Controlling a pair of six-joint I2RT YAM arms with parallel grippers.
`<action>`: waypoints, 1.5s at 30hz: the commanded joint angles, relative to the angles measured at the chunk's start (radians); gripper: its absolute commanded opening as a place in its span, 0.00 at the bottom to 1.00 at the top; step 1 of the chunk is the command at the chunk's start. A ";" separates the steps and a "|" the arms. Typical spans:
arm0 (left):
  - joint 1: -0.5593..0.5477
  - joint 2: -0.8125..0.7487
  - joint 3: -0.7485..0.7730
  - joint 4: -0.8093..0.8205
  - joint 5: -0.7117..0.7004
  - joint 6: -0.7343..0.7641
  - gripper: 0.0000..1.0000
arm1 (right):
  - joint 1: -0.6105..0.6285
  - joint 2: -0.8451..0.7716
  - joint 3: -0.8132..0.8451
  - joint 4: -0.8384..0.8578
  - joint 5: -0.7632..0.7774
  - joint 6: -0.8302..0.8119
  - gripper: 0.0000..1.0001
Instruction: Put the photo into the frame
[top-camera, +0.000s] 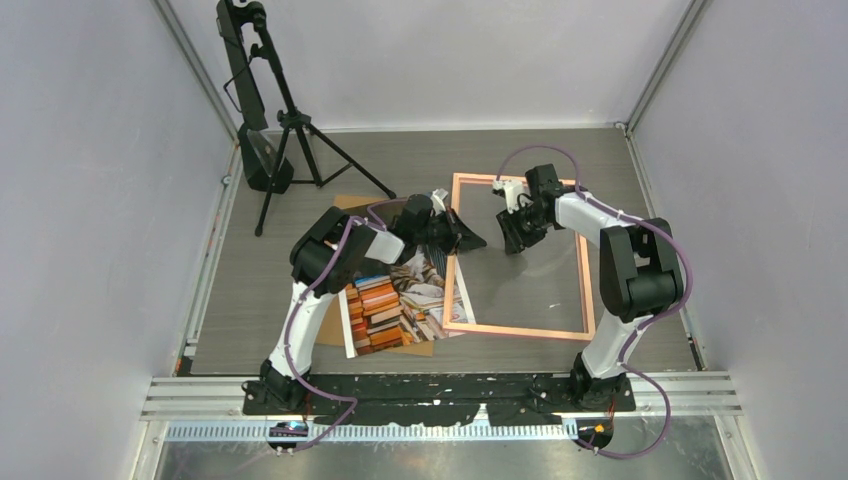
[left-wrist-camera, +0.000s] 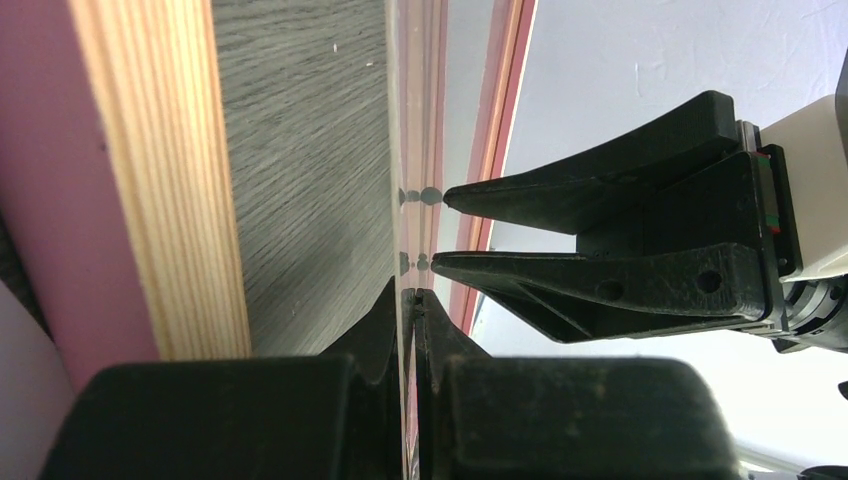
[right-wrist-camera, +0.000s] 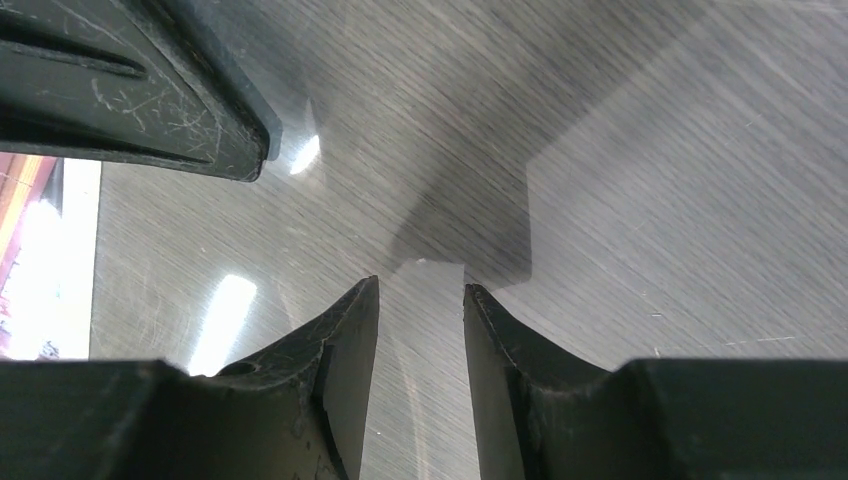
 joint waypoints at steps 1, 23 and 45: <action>-0.010 -0.042 0.000 -0.040 0.005 0.050 0.02 | 0.006 0.004 0.001 0.017 0.023 -0.013 0.43; -0.006 -0.157 -0.037 -0.169 -0.023 0.148 0.63 | 0.007 0.010 0.003 0.021 0.035 -0.014 0.40; 0.049 -0.377 -0.082 -0.441 -0.056 0.325 0.82 | 0.007 0.009 0.015 0.017 0.034 -0.009 0.39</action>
